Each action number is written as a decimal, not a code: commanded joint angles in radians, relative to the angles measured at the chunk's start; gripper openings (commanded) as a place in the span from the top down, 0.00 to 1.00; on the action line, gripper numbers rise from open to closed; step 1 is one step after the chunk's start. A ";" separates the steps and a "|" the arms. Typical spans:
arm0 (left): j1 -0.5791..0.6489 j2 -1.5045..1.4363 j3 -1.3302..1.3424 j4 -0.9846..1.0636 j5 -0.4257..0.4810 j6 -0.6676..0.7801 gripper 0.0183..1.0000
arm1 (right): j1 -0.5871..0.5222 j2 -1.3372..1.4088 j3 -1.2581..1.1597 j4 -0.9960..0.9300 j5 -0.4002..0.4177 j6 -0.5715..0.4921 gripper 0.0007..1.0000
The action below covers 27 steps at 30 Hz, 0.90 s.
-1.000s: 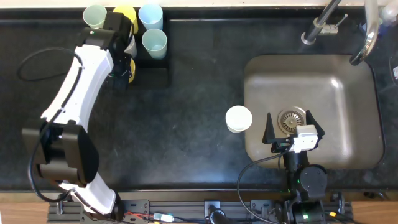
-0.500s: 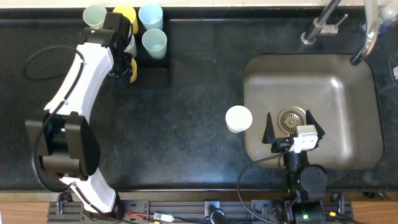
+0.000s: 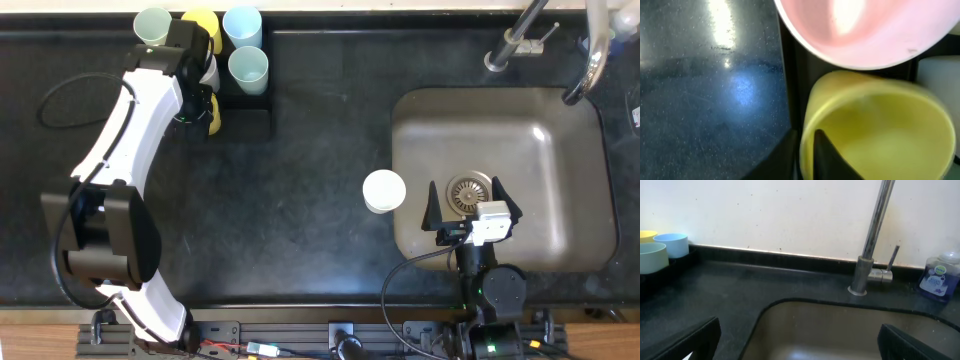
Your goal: Store Cups
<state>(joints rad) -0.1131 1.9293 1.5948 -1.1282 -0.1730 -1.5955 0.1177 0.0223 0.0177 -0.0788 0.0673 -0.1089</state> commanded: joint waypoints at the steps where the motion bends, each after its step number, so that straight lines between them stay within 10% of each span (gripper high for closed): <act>1: 0.007 -0.011 -0.006 0.005 -0.038 -0.002 0.69 | -0.005 -0.010 -0.013 0.006 0.004 -0.004 0.00; 10: 0.000 -0.212 -0.006 0.120 -0.158 0.163 0.57 | -0.005 -0.010 -0.013 0.006 0.004 -0.003 0.00; 15: -0.051 -0.409 -0.070 0.481 -0.270 0.657 0.50 | -0.005 -0.010 -0.013 0.006 0.004 -0.004 0.01; 20: -0.085 -0.620 -0.281 0.968 -0.148 1.220 0.30 | -0.005 -0.010 -0.013 0.006 0.004 -0.003 0.00; 24: -0.058 -0.787 -0.488 1.173 -0.021 1.408 0.01 | -0.005 -0.010 -0.013 0.006 0.004 -0.004 0.00; 27: -0.021 -0.928 -0.646 1.254 0.058 1.465 0.00 | -0.005 -0.010 -0.013 0.006 0.004 -0.004 0.00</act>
<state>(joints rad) -0.1619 1.0782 1.0637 0.1013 -0.2276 -0.3428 0.1177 0.0223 0.0177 -0.0795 0.0673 -0.1089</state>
